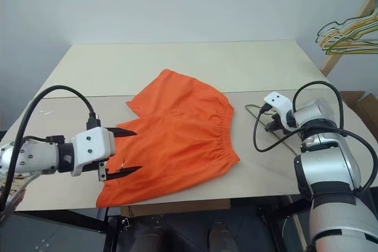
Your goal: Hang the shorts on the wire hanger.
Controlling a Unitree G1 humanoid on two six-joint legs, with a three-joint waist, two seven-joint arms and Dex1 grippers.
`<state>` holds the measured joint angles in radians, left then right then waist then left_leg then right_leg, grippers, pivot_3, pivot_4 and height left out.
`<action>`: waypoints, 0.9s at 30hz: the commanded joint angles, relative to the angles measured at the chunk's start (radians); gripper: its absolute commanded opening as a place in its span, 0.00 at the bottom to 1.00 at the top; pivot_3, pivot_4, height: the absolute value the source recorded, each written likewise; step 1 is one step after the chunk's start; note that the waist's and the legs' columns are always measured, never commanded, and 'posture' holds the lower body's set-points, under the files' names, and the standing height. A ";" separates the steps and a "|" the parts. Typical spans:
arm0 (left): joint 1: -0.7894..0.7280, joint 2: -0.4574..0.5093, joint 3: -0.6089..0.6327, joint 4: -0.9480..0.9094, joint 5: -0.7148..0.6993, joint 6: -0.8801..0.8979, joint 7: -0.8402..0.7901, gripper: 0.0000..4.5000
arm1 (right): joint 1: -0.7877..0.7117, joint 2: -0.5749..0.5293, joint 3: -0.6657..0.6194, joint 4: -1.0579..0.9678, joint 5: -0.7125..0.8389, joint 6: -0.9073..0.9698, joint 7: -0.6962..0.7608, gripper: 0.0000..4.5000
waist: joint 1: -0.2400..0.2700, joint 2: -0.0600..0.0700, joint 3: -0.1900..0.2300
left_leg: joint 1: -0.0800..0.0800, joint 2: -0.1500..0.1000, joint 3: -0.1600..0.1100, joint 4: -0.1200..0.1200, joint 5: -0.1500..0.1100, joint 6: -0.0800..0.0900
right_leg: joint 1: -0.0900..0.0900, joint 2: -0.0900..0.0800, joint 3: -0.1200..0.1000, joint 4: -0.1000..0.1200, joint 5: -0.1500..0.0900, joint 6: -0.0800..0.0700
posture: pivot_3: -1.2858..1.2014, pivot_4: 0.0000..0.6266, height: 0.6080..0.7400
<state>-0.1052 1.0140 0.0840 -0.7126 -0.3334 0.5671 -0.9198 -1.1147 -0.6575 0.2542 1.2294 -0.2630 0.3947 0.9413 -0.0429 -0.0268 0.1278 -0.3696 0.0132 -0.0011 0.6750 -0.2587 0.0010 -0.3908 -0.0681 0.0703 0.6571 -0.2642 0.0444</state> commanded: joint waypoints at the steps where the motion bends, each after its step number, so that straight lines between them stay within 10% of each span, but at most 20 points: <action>1: -0.050 -0.035 -0.014 0.024 0.016 -0.029 0.035 1.00 | -0.034 -0.024 -0.061 -0.052 0.026 -0.003 -0.100 0.02 | -0.001 0.002 -0.003 | 0.000 0.000 0.000 0.000 0.000 0.000 | 0.000 0.000 0.000 0.000 0.000 0.000 | 0.52 0.01 1.00; 6: -0.180 -0.202 -0.065 0.094 -0.020 -0.012 0.107 1.00 | -0.056 -0.060 -0.207 -0.289 0.101 0.066 -0.259 0.02 | -0.005 0.009 -0.021 | -0.017 -0.001 0.000 0.002 0.003 -0.005 | -0.017 -0.001 0.001 0.004 0.002 0.001 | 0.50 0.00 1.00; 13: -0.433 -0.455 -0.036 0.272 -0.100 0.108 0.274 1.00 | 0.239 -0.001 -0.346 -1.163 0.136 0.326 -0.419 0.02 | -0.009 0.009 -0.055 | -0.034 0.000 -0.002 0.006 0.004 -0.006 | -0.033 0.001 -0.001 0.007 0.003 0.001 | 0.46 0.00 1.00; 27: -0.707 -0.705 0.028 0.412 -0.264 0.173 0.412 1.00 | 0.562 0.426 0.025 -1.804 -0.181 0.447 -0.874 0.02 | -0.133 0.006 -0.079 | -0.035 -0.005 -0.014 0.007 0.005 -0.008 | -0.031 -0.004 0.000 0.007 0.007 0.005 | 0.44 0.00 1.00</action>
<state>-0.7895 0.3058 0.0840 -0.2601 -0.5566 0.7350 -0.4960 -0.5453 -0.2392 0.2598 -0.5179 -0.4032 0.9019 0.1048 -0.1763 -0.0209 0.0492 -0.4049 0.0062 -0.0164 0.6821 -0.2536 -0.0069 -0.4218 -0.0737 0.0697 0.6637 -0.2578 0.0497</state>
